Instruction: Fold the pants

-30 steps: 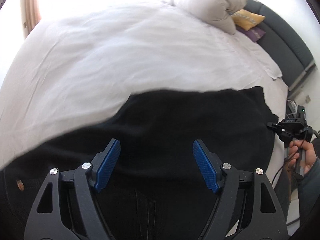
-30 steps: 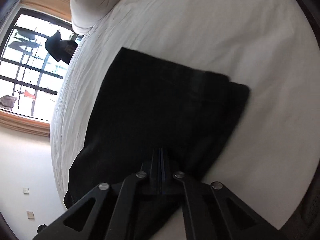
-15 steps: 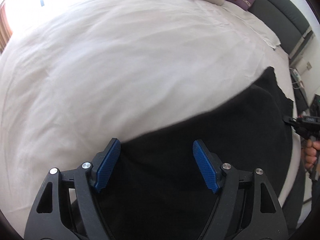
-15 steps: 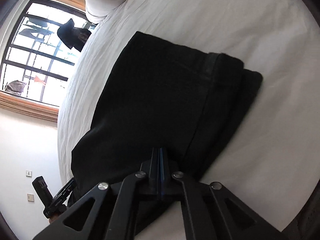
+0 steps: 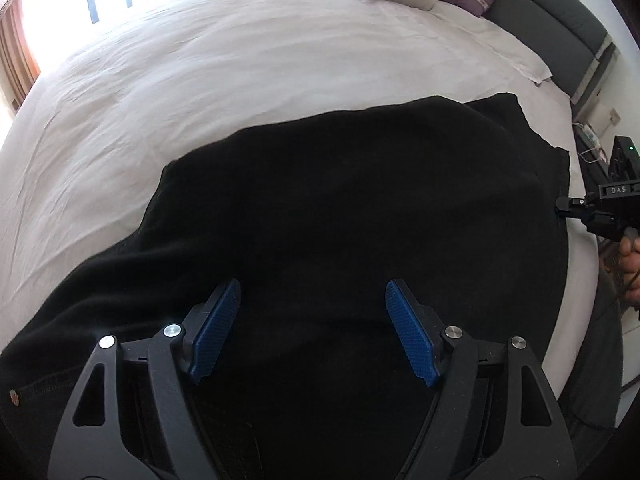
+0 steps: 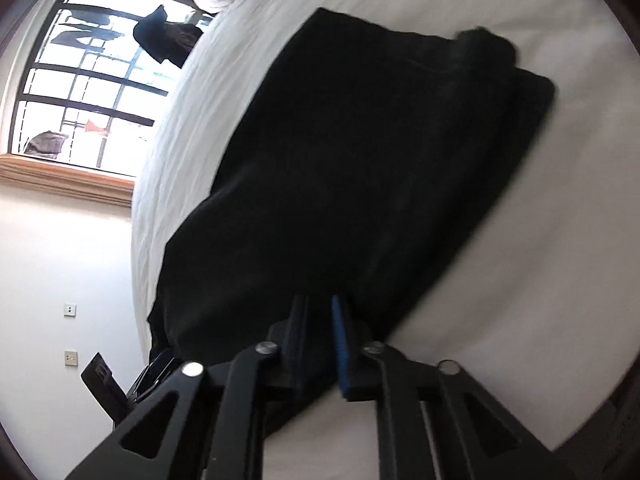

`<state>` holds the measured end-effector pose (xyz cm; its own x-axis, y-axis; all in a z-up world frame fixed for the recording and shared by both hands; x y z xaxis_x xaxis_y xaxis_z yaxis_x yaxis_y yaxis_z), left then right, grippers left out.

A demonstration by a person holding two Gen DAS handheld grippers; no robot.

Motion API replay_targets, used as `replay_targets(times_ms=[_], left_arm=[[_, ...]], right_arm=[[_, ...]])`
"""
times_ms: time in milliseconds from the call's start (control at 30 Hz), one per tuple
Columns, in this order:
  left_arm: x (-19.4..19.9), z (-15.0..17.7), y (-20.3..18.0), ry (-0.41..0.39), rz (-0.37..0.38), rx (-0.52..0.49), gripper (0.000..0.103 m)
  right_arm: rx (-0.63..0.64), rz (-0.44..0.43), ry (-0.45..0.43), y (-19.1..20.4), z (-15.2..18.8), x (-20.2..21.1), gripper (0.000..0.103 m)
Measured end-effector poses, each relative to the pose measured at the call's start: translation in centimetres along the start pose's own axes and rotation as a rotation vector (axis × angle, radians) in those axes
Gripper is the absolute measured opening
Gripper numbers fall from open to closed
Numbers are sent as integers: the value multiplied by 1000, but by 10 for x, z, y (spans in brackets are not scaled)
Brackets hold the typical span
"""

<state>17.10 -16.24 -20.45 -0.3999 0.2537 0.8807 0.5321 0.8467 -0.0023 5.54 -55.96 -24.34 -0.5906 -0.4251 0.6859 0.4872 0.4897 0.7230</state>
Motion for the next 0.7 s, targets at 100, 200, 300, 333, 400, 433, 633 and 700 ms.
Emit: replay_targets(times_ms=[100,200,300,333,400,433,633,700], left_arm=[[16,8,1,-17,-9,15,74],[30,14,-10,-49,-20,9,74],[29,30,-27,-18,12,-9,74],[23,37,-29,10,5,-20,74],[16,49,-33,13,-25,-40,74],[17,52,-33,8,-28,-42,74],[28,65,-28,10,-9,-19,74],[33,63,-26,5,-2,14,74]], right_arm=[[51,137,-7,6,2,22,29],[105,52,-14,43,3,20,36],[202,-82,45,92,12,-6,53],[223,-110,74,103,17,-19,56],[217,-97,139,100,25,-48,57],[174,-49,179,86,29,-62,51],[151,31,145,66,19,-34,17],[242,25,93,92,15,-18,35]])
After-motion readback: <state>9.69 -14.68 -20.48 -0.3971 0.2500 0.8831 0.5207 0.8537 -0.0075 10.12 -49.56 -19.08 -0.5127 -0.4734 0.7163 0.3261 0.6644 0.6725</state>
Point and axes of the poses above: each gripper's, at about its wrist camera, not at the fingertips, and x roughly against the way its jaws point, y to its left, z to its underside, the point moved 4 cm from there along -x, roughly the way its jaws point, and after that the axes turned 7 degrees about -z, right-handed, at the moved point
